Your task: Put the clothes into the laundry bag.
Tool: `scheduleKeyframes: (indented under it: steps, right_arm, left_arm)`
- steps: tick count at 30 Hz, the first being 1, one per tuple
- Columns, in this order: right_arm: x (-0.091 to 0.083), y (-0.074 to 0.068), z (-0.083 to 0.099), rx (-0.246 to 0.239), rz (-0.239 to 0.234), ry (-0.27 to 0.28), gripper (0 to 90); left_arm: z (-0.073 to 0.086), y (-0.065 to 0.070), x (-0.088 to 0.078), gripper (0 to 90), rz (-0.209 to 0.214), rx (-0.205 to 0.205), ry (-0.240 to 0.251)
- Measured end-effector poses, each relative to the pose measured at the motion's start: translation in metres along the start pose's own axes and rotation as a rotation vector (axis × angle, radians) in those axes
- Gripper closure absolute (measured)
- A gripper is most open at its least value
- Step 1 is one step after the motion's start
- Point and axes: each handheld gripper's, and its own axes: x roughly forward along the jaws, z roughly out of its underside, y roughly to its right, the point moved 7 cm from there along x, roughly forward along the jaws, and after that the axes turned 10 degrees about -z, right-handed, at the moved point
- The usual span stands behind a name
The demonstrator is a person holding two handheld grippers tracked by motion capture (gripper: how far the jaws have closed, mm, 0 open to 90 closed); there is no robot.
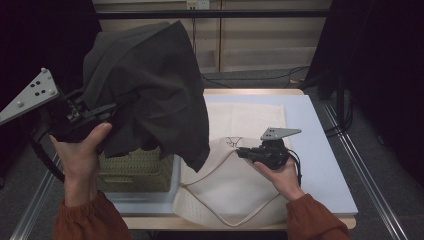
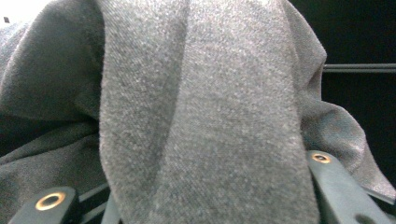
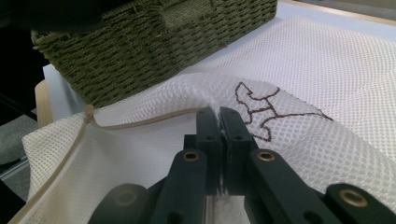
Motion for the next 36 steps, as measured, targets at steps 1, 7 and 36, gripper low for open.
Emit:
scheduleKeyframes:
  steps: [1,7,36]
  right_arm:
    - [0.000,0.000,0.000,0.001,0.001,0.001,88.2]
    - [0.001,0.001,0.000,0.003,-0.001,0.000,88.1]
    - [-0.002,0.007,-0.001,0.025,0.003,0.026,88.0]
  left_arm:
    - [-0.001,0.000,0.000,56.3,0.005,0.013,-0.005]
    - [-0.005,0.009,0.007,56.2,0.022,0.009,-0.003]
    - [-0.005,0.076,0.036,55.8,0.216,0.007,-0.017]
